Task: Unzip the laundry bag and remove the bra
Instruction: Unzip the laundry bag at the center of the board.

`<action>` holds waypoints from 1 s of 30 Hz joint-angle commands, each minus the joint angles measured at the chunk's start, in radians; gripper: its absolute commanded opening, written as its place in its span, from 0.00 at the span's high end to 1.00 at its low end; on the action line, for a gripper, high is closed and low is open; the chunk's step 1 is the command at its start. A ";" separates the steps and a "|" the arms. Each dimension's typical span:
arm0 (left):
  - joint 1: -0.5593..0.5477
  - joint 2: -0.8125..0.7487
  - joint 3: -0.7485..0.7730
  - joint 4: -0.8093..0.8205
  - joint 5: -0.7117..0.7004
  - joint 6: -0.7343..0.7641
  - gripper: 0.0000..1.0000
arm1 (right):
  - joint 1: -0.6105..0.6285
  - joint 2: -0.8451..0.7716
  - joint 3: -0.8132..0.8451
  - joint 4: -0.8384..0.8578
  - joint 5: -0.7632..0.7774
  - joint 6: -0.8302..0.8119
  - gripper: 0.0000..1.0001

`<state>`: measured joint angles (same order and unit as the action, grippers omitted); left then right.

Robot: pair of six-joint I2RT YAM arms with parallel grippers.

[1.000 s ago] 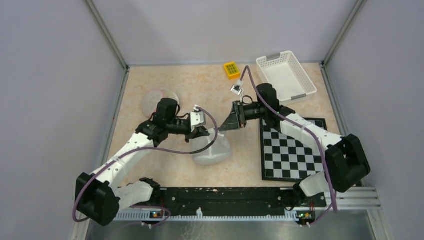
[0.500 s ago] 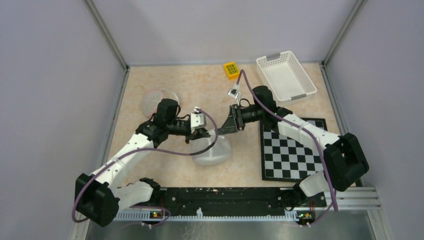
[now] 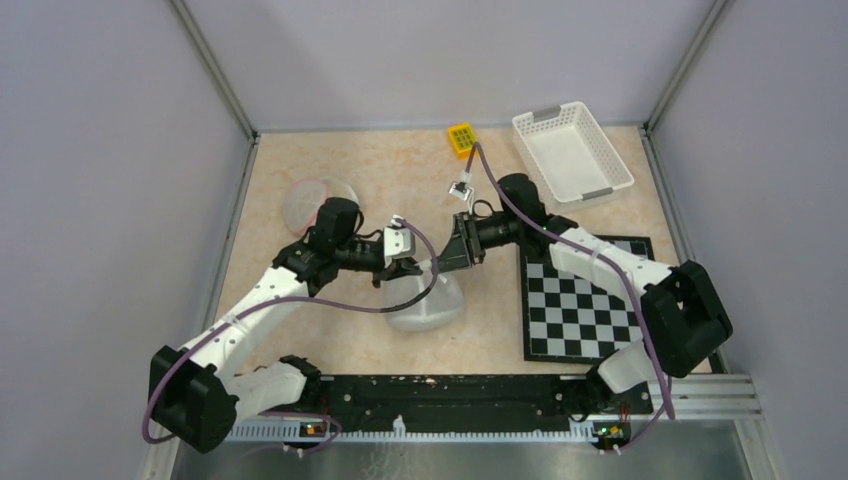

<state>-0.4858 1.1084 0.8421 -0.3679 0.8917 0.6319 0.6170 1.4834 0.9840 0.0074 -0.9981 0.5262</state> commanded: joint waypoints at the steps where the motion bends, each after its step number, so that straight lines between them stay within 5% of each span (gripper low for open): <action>1: -0.020 -0.004 0.050 0.044 0.043 -0.006 1.00 | 0.010 0.014 0.053 0.045 0.011 0.002 0.65; 5: -0.030 -0.004 0.051 0.046 0.044 -0.008 1.00 | 0.010 0.026 0.068 0.041 0.020 0.003 0.70; 13: -0.031 -0.018 0.034 0.029 0.011 -0.005 1.00 | 0.002 0.013 0.063 0.008 0.050 -0.015 1.00; 30: 0.004 -0.039 0.030 -0.014 -0.093 0.095 1.00 | -0.091 -0.060 0.047 -0.165 0.202 -0.172 1.00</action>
<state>-0.4881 1.0927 0.8490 -0.3786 0.7860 0.6754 0.5438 1.4536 1.0027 -0.1276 -0.8661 0.4103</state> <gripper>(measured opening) 0.027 0.006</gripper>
